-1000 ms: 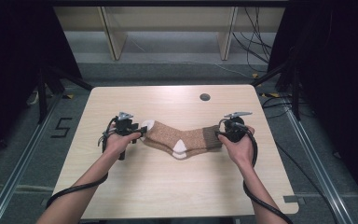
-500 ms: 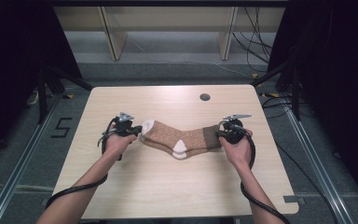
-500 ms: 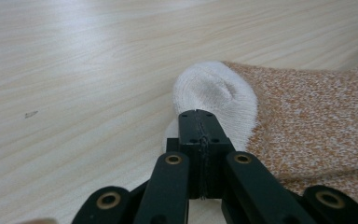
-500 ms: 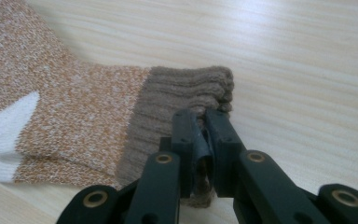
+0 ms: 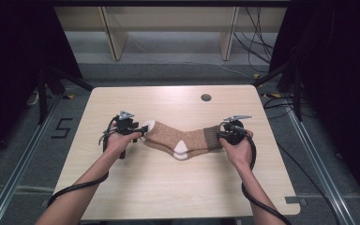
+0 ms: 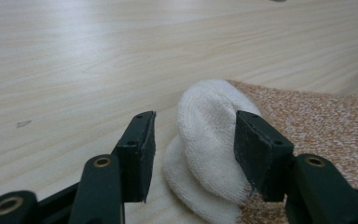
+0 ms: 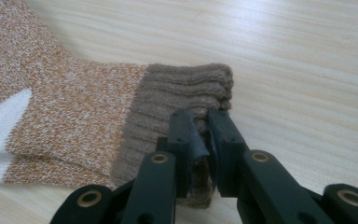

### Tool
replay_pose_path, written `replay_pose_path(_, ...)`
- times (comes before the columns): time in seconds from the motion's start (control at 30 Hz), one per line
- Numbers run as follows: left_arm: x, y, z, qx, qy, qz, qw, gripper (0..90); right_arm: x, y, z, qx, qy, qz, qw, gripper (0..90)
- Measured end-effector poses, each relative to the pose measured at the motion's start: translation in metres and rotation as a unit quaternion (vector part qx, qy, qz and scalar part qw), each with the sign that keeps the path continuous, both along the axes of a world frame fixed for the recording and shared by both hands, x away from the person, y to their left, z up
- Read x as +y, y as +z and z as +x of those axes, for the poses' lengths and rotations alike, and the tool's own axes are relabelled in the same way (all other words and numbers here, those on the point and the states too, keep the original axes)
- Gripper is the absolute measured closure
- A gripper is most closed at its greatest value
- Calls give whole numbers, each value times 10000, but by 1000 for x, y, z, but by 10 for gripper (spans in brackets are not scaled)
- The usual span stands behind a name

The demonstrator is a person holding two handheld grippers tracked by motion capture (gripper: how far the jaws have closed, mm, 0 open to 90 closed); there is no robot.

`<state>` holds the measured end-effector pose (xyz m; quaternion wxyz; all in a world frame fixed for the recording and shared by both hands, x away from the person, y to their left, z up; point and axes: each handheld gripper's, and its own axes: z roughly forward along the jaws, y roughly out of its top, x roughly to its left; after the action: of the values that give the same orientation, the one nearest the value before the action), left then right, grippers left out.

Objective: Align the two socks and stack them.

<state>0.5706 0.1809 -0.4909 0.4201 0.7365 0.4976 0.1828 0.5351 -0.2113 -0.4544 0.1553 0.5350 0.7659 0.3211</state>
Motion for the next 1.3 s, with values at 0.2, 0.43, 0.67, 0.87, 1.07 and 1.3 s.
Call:
replay_pose_path(0.2,-3,-3,4,24,-164,114,9998,711,0,-3,0,-25,60,-88,9999,815)
replay_pose_path(0.43,-3,1,0,-57,-256,307,9992,839,0,-4,-1,-65,74,-26,9999,824)
replay_pose_path(0.67,2,18,-11,-239,-295,180,9991,845,0,4,-4,-230,53,-13,9997,831)
replay_pose_path(0.87,4,33,-24,-388,-374,196,9984,847,2,16,-7,-335,96,61,9994,833)
replay_pose_path(1.07,6,35,-33,-335,-442,193,9983,846,1,26,-12,-325,161,46,9993,836)
replay_pose_path(1.3,9,24,-32,-164,-412,220,9988,845,-2,25,-15,-201,147,90,9996,842)
